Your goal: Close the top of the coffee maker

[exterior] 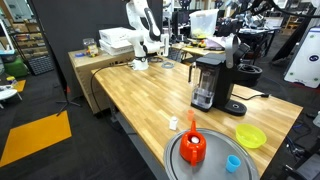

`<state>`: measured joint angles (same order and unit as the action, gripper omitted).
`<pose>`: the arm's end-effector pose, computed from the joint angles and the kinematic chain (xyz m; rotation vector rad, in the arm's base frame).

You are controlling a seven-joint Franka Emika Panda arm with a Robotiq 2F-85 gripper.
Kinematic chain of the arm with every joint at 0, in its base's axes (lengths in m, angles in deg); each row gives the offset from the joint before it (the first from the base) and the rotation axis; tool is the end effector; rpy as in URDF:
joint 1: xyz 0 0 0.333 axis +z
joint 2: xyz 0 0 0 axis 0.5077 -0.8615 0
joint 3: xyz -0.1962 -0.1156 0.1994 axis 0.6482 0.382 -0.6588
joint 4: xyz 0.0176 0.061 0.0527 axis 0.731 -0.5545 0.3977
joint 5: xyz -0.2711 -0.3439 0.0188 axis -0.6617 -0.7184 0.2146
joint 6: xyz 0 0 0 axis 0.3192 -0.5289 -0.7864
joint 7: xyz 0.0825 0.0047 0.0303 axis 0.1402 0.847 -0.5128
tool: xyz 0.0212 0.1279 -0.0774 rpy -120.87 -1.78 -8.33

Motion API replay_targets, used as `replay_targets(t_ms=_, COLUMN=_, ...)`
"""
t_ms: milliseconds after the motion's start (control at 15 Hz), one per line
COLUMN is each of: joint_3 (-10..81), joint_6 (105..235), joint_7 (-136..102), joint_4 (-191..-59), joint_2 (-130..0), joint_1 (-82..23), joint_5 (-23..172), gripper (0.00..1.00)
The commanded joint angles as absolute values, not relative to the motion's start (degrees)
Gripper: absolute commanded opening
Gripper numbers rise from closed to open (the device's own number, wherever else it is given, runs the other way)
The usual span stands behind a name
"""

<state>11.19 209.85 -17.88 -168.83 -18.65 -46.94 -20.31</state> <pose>0.5081 0.1194 0.5098 1.2448 1.4636 0.7920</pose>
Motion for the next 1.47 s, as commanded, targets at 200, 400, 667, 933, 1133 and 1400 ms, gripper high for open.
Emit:
replay_targets(t_ms=200, joint_3=6.24, joint_6=206.15, joint_7=-18.77, joint_4=-169.38, joint_2=-17.13, joint_1=-46.58, joint_5=-23.57, gripper=1.0)
replay_targets(t_ms=400, joint_3=6.25, joint_6=206.28, joint_7=-18.36, joint_4=-169.63, joint_2=-17.73, joint_1=-46.46, joint_5=-21.73, gripper=1.0)
replay_targets(t_ms=667, joint_3=6.26, joint_6=206.08, joint_7=-18.58, joint_4=-169.71, joint_2=-17.73, joint_1=-46.6, joint_5=-21.73, gripper=1.0)
replay_targets(t_ms=933, joint_3=6.26, joint_6=206.07, joint_7=-18.59, joint_4=-169.71, joint_2=-17.73, joint_1=-46.61, joint_5=-21.73, gripper=1.0)
replay_targets(t_ms=1133, joint_3=6.26, joint_6=206.06, joint_7=-18.59, joint_4=-169.71, joint_2=-17.73, joint_1=-46.61, joint_5=-21.73, gripper=1.0)
replay_targets(t_ms=1400, joint_3=6.22, joint_6=205.97, joint_7=-18.85, joint_4=-169.7, joint_2=-17.67, joint_1=-46.68, joint_5=-21.88, gripper=1.0)
